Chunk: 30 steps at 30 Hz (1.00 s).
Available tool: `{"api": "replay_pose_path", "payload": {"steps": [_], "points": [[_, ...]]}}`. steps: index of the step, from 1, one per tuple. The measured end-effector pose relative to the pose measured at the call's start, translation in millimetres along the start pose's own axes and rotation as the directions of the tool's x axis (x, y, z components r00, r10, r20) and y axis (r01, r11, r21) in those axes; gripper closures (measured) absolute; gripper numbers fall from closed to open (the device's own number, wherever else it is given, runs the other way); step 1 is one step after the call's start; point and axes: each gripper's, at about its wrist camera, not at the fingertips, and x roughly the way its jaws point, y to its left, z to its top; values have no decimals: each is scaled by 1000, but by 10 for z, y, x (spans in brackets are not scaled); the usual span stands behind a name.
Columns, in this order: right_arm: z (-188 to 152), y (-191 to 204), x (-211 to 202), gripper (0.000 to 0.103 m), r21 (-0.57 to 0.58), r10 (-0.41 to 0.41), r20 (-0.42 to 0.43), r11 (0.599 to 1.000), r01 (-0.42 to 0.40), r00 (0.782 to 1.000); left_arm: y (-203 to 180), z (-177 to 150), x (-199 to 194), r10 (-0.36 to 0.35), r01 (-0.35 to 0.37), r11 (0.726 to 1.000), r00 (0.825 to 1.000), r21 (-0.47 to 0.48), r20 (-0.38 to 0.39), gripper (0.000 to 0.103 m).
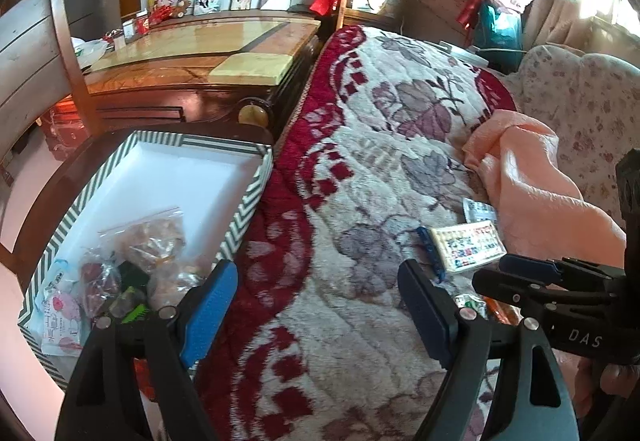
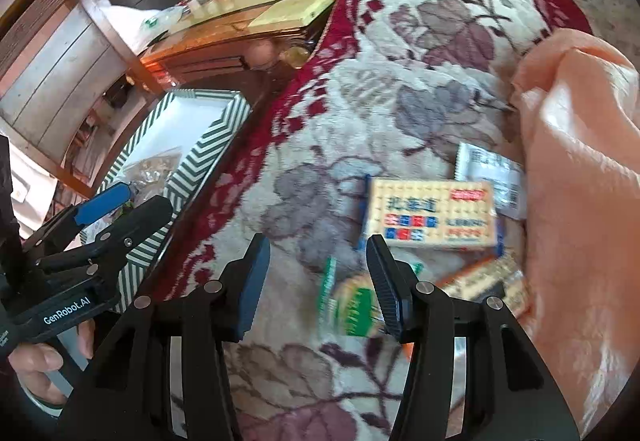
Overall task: Organize snacks
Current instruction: 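Move both tools back over the snacks on the bedspread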
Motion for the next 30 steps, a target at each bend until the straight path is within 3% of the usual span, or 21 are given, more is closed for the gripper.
{"api": "replay_pose_path", "payload": {"steps": [21, 24, 30], "points": [[-362, -697, -220, 53, 116, -73, -18, 990, 75, 997, -493, -141, 133, -53, 57, 996, 996, 71, -66, 19], [-382, -755, -235, 49, 128, -89, -23, 988, 91, 996, -574, -177, 181, -55, 62, 994, 995, 88, -82, 19], [-371, -795, -217, 49, 150, -62, -11, 987, 63, 998, -608, -225, 256, -47, 57, 994, 993, 94, -105, 19]]}}
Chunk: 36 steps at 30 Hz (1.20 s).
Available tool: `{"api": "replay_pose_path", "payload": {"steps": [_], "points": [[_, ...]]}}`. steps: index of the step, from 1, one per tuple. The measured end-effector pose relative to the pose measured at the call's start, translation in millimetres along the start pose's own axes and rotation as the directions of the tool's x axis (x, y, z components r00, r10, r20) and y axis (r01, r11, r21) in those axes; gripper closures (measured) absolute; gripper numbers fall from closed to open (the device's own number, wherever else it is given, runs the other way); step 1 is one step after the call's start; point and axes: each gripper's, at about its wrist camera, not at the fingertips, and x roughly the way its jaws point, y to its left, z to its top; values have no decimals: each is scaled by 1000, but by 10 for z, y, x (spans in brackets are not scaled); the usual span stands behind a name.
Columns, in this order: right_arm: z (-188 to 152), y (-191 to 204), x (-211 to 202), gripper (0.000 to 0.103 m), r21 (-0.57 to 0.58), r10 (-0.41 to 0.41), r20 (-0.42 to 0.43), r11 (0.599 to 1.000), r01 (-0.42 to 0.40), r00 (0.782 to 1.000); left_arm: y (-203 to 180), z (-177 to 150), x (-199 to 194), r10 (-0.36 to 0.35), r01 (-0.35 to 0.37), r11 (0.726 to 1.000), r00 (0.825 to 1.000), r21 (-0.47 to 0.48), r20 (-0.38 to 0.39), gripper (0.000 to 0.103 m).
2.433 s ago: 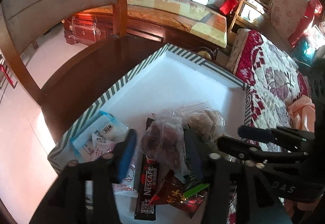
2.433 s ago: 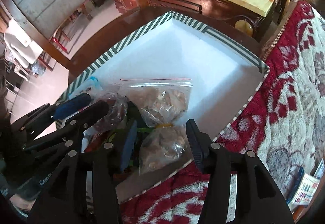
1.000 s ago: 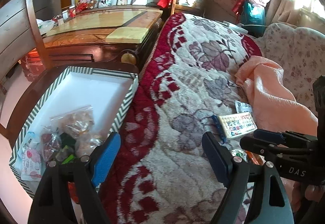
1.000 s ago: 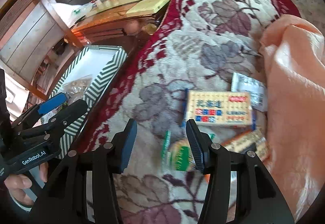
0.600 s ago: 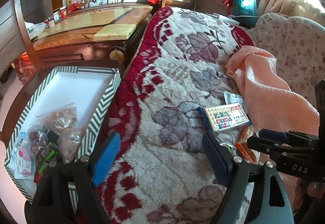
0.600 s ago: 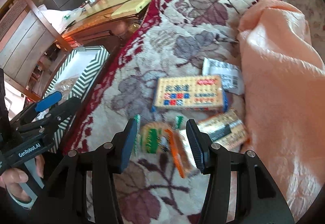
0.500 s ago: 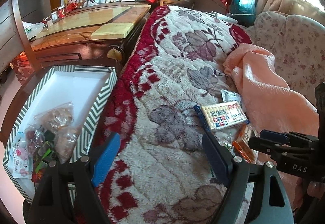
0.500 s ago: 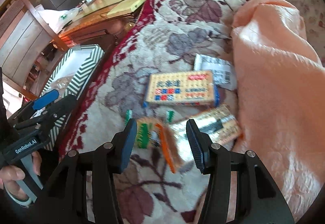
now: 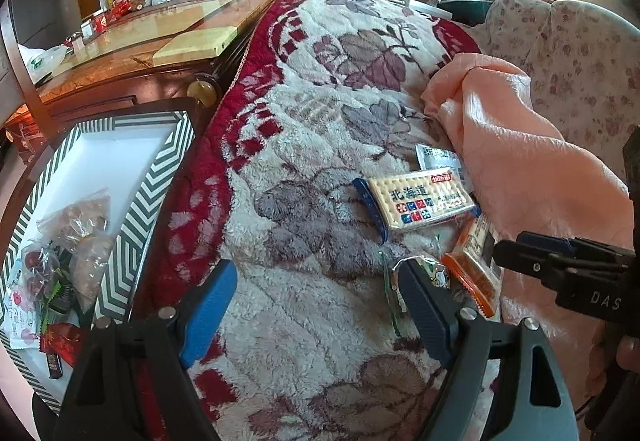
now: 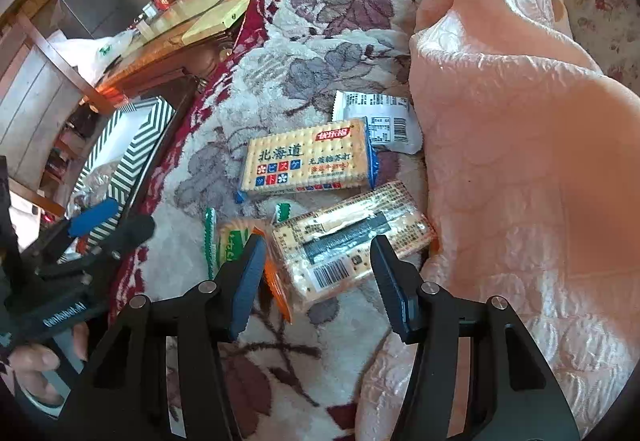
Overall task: Organize snacks
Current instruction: 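Move both tools back over the snacks on the bedspread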
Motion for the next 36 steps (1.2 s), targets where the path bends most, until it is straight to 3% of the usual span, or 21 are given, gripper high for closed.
{"api": "replay_pose_path", "payload": {"steps": [8, 14, 17, 20, 24, 28, 36], "points": [[171, 121, 232, 49, -50, -48, -30, 998, 47, 998, 83, -23, 48, 10, -10, 1000, 1000, -18, -16, 19], [295, 228, 566, 48, -148, -183, -83, 974, 170, 980, 111, -39, 62, 17, -17, 1000, 1000, -18, -22, 19], [249, 242, 576, 46, -193, -210, -80, 962, 191, 974, 137, -43, 84, 17, -18, 1000, 999, -23, -28, 19], [118, 174, 509, 38, -205, -231, -143, 958, 199, 962, 137, -39, 125, 11, -12, 999, 999, -31, -36, 19], [-168, 13, 424, 36, -228, -257, -208, 951, 208, 944, 49, -60, 164, -14, 13, 1000, 999, -22, -49, 19], [-256, -171, 274, 36, -126, -189, -205, 978, 166, 960, -92, -88, 160, -35, 35, 999, 998, 14, -53, 19], [-190, -226, -51, 36, -66, -159, -100, 986, 153, 982, -371, -174, 279, -88, 91, 995, 990, 29, -111, 19]]}}
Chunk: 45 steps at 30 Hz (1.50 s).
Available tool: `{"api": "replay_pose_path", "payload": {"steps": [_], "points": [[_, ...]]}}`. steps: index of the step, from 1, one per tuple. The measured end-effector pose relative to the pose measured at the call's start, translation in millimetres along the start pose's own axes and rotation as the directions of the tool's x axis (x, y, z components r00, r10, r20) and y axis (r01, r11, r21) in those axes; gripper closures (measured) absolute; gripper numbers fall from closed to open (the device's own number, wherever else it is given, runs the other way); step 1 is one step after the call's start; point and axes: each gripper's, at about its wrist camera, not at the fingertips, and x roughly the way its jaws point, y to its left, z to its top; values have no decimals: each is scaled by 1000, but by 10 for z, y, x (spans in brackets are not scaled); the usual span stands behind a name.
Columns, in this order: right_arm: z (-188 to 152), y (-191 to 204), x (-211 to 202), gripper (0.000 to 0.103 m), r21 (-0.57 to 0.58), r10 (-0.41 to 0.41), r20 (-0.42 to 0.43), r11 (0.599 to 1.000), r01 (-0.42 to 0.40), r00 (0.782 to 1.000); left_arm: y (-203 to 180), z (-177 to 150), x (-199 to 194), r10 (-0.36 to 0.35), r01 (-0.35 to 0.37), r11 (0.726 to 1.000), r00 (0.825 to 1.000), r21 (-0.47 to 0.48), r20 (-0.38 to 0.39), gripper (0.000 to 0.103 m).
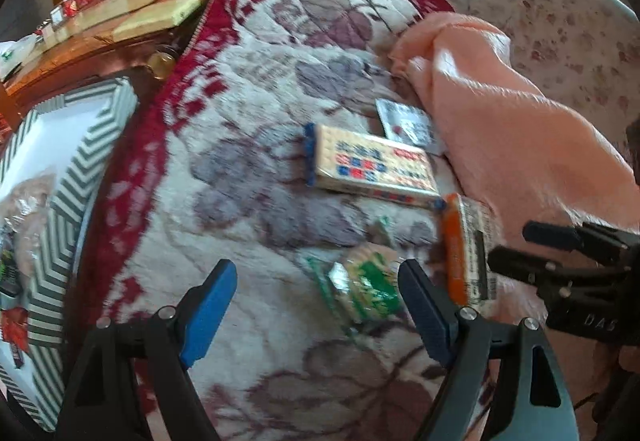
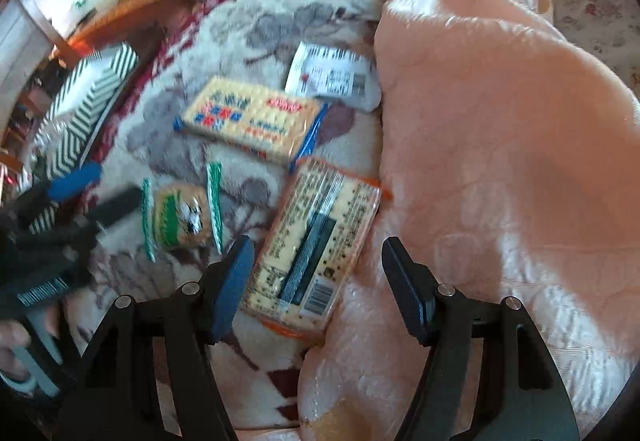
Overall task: Organize snacks
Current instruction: 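Move both tools back over the snacks on the bedspread, then grasp the green round snack packet with the left tool while the right tool grasps the long cracker pack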
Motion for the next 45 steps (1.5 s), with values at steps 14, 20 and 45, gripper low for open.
{"api": "replay_pose_path", "payload": {"steps": [14, 20, 45], "points": [[12, -67, 56, 36, 65, 33, -7, 997, -32, 999, -264, -14, 325, 10, -11, 1000, 998, -7, -68, 19], [5, -72, 70, 36, 62, 32, -14, 998, -31, 999, -247, -32, 374, 9, -8, 1000, 998, 14, -61, 41], [-57, 56, 613, 31, 119, 28, -34, 993, -23, 999, 117, -174, 78, 48, -48, 999, 999, 2, 4, 49]]}}
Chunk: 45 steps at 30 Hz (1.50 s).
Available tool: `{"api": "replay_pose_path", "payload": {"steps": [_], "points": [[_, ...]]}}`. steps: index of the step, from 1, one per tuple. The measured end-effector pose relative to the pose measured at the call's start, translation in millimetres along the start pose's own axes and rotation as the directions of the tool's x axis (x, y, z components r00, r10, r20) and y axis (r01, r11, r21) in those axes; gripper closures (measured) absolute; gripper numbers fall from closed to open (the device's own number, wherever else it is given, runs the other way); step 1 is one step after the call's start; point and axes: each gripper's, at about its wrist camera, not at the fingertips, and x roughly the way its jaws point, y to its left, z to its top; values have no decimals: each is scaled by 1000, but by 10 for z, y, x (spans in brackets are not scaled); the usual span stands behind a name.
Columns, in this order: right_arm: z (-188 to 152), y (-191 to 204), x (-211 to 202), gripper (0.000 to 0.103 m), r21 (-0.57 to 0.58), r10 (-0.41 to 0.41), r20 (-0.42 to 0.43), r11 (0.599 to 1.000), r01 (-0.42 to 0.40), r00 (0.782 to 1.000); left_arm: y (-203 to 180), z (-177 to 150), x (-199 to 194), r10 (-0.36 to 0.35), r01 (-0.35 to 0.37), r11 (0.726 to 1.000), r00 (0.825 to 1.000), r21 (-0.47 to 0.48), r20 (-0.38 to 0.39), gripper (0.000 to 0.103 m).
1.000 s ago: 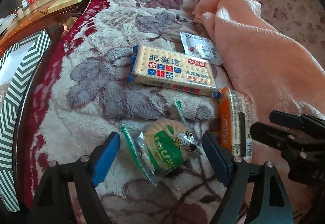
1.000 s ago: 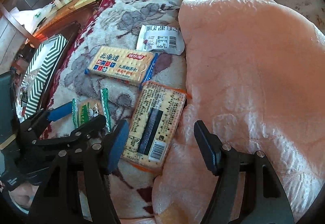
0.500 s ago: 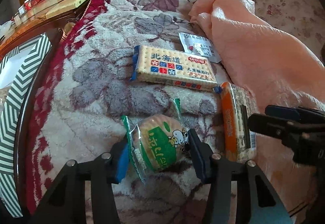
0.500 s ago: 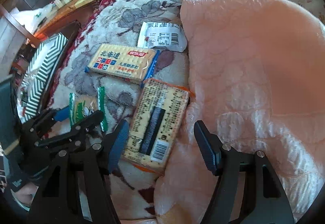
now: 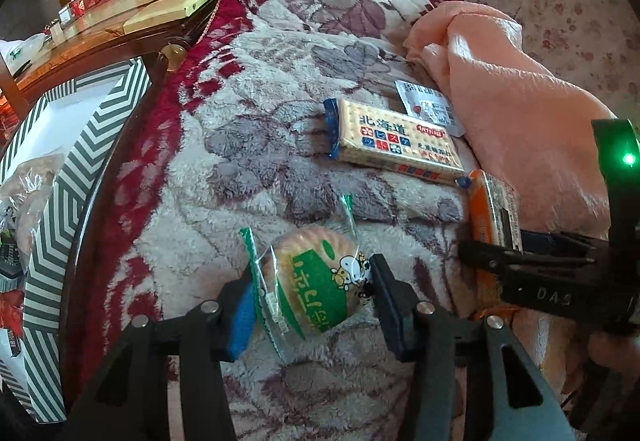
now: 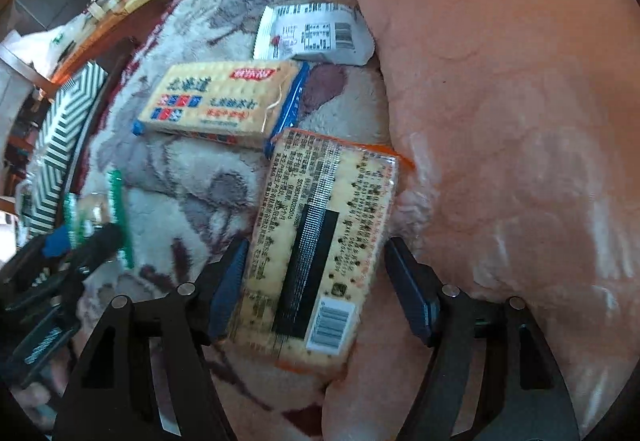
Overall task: Organize snacks
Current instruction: 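Grasp the green round snack packet with the left tool while the right tool grasps the long cracker pack, then carry the green packet and the cracker pack over the white box with both tools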
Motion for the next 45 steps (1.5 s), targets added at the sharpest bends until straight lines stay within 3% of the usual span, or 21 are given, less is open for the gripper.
{"api": "replay_pose_path", "payload": {"steps": [1, 3, 5, 25, 45], "points": [[-11, 15, -7, 31, -10, 4, 11, 1000, -4, 1000, -2, -3, -2, 2, -2, 1000, 1000, 2, 0, 49], [-24, 40, -38, 43, -27, 41, 19, 999, -41, 999, 0, -5, -4, 5, -5, 1000, 1000, 2, 1, 49], [-37, 61, -57, 44, -46, 44, 19, 998, -43, 999, 10, -10, -17, 5, -5, 1000, 1000, 1, 4, 49], [-28, 731, -446, 45, -219, 136, 68, 969, -118, 988, 380, -41, -427, 93, -90, 995, 991, -37, 93, 49], [192, 1654, -549, 45, -387, 172, 64, 912, -134, 983, 1104, -65, -771, 170, -146, 975, 976, -167, 139, 49]]}}
